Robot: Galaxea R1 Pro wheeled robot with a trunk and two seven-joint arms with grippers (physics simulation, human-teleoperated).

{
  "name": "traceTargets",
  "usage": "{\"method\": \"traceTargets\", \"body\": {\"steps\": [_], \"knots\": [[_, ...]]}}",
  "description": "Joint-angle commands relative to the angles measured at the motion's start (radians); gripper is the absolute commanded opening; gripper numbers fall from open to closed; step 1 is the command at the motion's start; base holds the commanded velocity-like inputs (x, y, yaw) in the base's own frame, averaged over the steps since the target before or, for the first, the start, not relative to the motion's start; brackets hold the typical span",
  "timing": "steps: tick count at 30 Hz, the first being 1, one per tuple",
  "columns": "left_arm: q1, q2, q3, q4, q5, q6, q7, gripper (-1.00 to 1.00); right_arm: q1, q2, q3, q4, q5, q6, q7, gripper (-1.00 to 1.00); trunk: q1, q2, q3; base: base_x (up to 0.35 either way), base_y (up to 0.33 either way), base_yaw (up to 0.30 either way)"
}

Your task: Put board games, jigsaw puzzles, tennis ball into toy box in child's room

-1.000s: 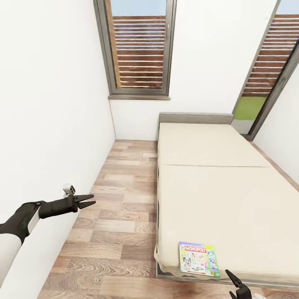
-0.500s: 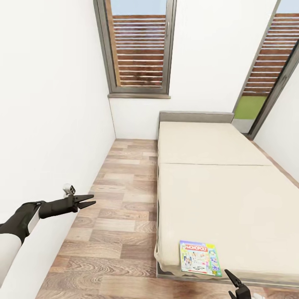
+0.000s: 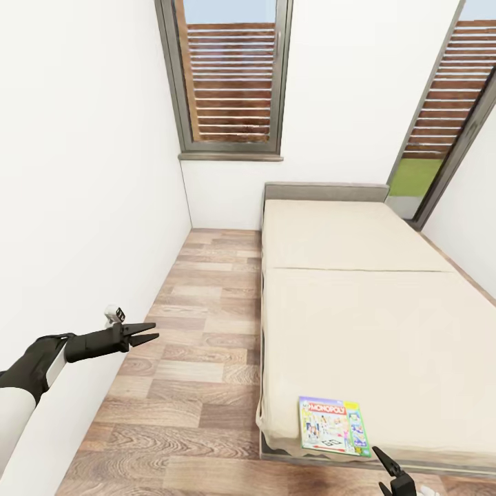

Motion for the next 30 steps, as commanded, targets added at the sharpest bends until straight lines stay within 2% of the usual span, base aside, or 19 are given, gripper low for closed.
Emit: {"method": "traceTargets", "body": {"steps": [1, 12, 30], "knots": [[0.000, 0.000, 0.000, 0.000, 0.000, 0.011, -0.004, 1.00, -0.001, 0.000, -0.003, 0.000, -0.006, 0.008, 0.007, 1.00, 0.004, -0.008, -0.004, 0.000, 0.000, 0.000], [0.000, 0.000, -0.001, 0.000, 0.000, 0.010, -0.004, 1.00, 0.000, 0.003, -0.002, 0.000, -0.006, 0.011, 0.093, 1.00, 0.046, -0.085, -0.038, 0.000, 0.000, 0.000], [0.000, 0.000, -0.001, 0.000, 0.000, 0.010, -0.004, 1.00, -0.001, 0.004, -0.002, 0.000, -0.006, 0.011, 0.101, 1.00, 0.115, -0.211, -0.095, 0.000, 0.000, 0.000]]}}
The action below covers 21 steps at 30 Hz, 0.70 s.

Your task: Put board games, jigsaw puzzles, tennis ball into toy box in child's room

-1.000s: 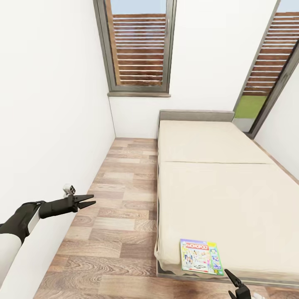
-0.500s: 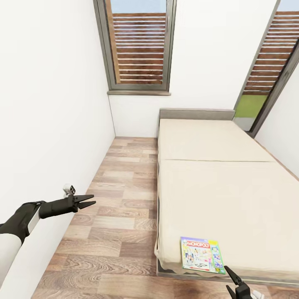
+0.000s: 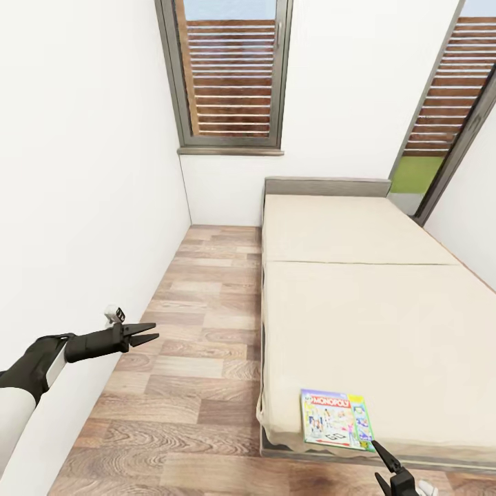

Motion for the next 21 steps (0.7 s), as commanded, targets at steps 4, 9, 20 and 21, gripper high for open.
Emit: {"method": "traceTargets", "body": {"steps": [4, 9, 20, 21], "knots": [[0.000, 0.000, 0.000, 0.000, 0.001, 0.011, -0.004, 1.00, -0.001, 0.000, -0.002, 0.000, -0.006, 0.008, 0.002, 1.00, 0.015, -0.029, -0.013, 0.000, 0.000, 0.000], [0.000, 0.000, 0.000, 0.000, 0.000, 0.011, -0.004, 1.00, -0.001, 0.000, -0.002, 0.000, -0.006, 0.008, 0.003, 1.00, 0.035, -0.064, -0.029, 0.000, 0.000, 0.000], [-0.001, 0.000, 0.000, 0.000, 0.000, 0.011, -0.004, 1.00, -0.001, 0.000, 0.000, 0.000, -0.006, 0.009, 0.007, 1.00, 0.061, -0.113, -0.051, 0.000, 0.000, 0.000], [-0.001, 0.000, 0.001, 0.000, 0.000, 0.011, -0.004, 1.00, -0.001, 0.000, 0.000, -0.001, -0.005, 0.009, 0.011, 1.00, 0.061, -0.113, -0.051, 0.000, 0.000, 0.000]]}}
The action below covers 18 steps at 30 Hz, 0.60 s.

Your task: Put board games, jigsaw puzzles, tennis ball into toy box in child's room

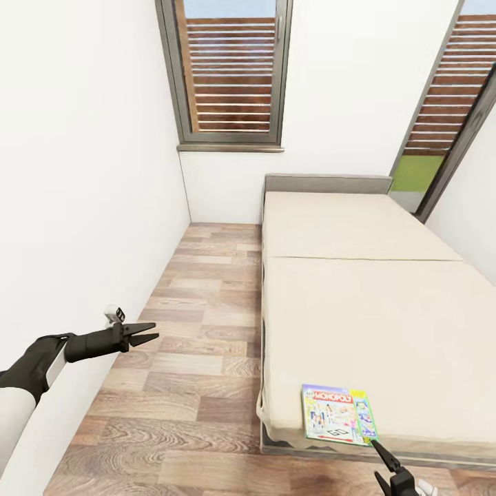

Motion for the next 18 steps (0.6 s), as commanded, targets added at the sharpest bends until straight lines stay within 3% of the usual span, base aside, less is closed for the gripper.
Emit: {"method": "traceTargets", "body": {"steps": [1, 5, 9, 18], "knots": [[0.000, 0.000, 0.000, 0.000, 0.000, 0.011, -0.004, 1.00, -0.001, 0.000, -0.002, 0.000, -0.005, 0.008, 0.005, 1.00, 0.000, 0.000, -0.001, 0.000, 0.000, 0.000], [0.000, 0.000, 0.000, 0.000, 0.001, 0.010, -0.004, 1.00, -0.001, 0.001, 0.000, 0.000, -0.005, 0.008, 0.049, 1.00, 0.000, 0.000, -0.001, 0.000, 0.000, 0.000], [0.000, 0.000, 0.001, 0.000, 0.001, 0.010, -0.004, 1.00, -0.002, 0.000, 0.030, 0.000, -0.004, 0.007, 0.116, 1.00, 0.000, 0.000, -0.001, 0.000, 0.000, 0.000], [0.000, 0.000, 0.001, 0.000, 0.001, 0.011, -0.004, 1.00, -0.020, 0.000, 0.094, 0.000, -0.004, 0.005, 0.150, 1.00, 0.000, 0.000, -0.001, 0.000, 0.000, 0.000]]}}
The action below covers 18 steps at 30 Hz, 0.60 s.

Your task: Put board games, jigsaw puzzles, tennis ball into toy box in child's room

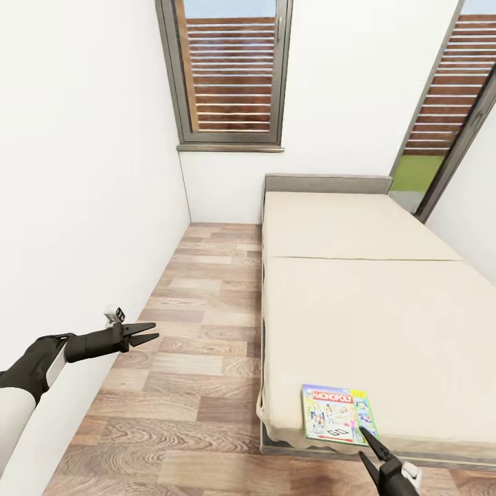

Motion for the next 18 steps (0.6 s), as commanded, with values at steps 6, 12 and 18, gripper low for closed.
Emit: {"method": "traceTargets", "body": {"steps": [6, 12, 18], "knots": [[-0.001, 0.000, 0.000, 0.000, 0.000, 0.011, -0.004, 1.00, -0.002, 0.000, 0.003, 0.001, -0.006, 0.008, 0.003, 1.00, 0.000, 0.000, -0.001, 0.000, 0.000, 0.000], [0.000, 0.000, 0.000, 0.000, 0.000, 0.012, -0.004, 1.00, -0.003, -0.001, 0.002, 0.002, -0.007, 0.008, 0.002, 1.00, 0.000, 0.000, -0.001, 0.000, 0.000, 0.000], [-0.001, 0.000, -0.001, 0.000, 0.000, 0.011, -0.004, 1.00, -0.003, -0.001, 0.001, 0.003, -0.007, 0.008, 0.001, 1.00, 0.000, 0.000, -0.001, 0.021, 0.000, 0.000]]}}
